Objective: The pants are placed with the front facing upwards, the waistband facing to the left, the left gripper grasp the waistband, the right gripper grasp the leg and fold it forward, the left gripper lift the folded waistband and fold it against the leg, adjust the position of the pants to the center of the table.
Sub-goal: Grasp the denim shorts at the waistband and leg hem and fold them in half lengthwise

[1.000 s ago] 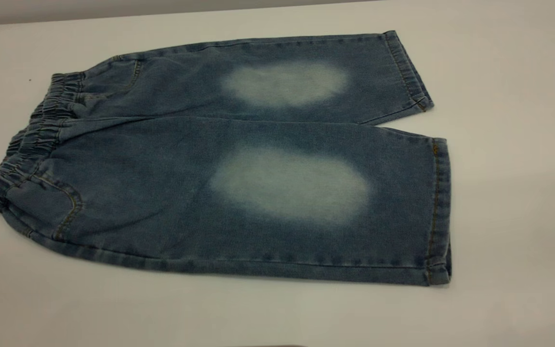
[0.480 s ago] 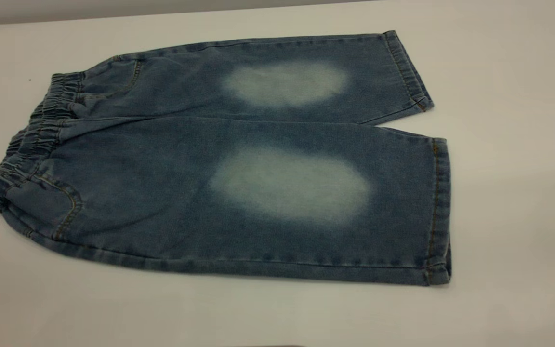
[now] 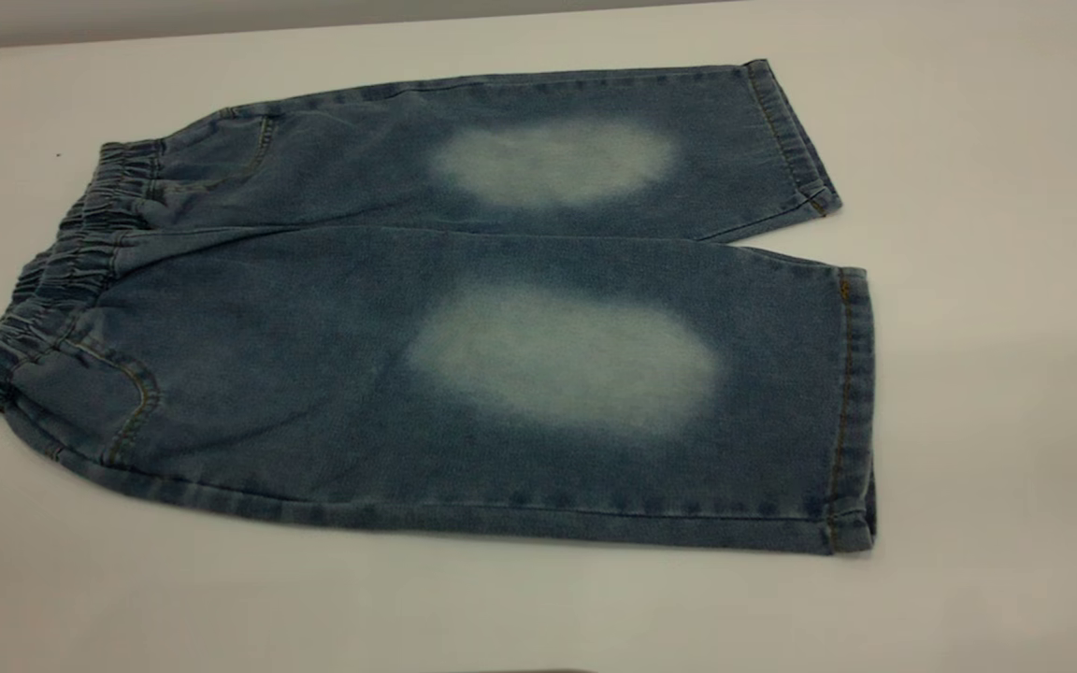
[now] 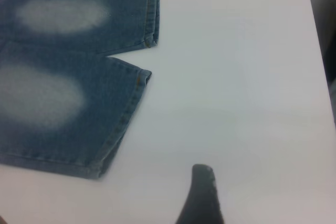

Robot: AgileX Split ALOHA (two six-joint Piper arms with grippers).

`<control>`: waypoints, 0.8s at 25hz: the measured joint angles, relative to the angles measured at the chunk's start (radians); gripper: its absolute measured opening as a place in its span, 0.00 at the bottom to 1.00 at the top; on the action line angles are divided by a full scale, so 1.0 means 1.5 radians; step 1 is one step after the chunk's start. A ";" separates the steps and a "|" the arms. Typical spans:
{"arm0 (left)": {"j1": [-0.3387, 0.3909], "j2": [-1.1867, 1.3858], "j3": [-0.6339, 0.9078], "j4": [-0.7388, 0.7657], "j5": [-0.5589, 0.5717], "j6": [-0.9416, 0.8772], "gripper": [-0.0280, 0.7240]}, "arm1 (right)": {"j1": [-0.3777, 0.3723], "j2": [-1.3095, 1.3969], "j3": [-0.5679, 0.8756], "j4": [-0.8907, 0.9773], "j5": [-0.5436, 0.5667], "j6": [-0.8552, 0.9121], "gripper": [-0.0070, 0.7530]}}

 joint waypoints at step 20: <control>0.000 0.000 0.000 0.000 -0.001 -0.006 0.79 | 0.000 0.011 -0.002 0.019 0.002 0.003 0.67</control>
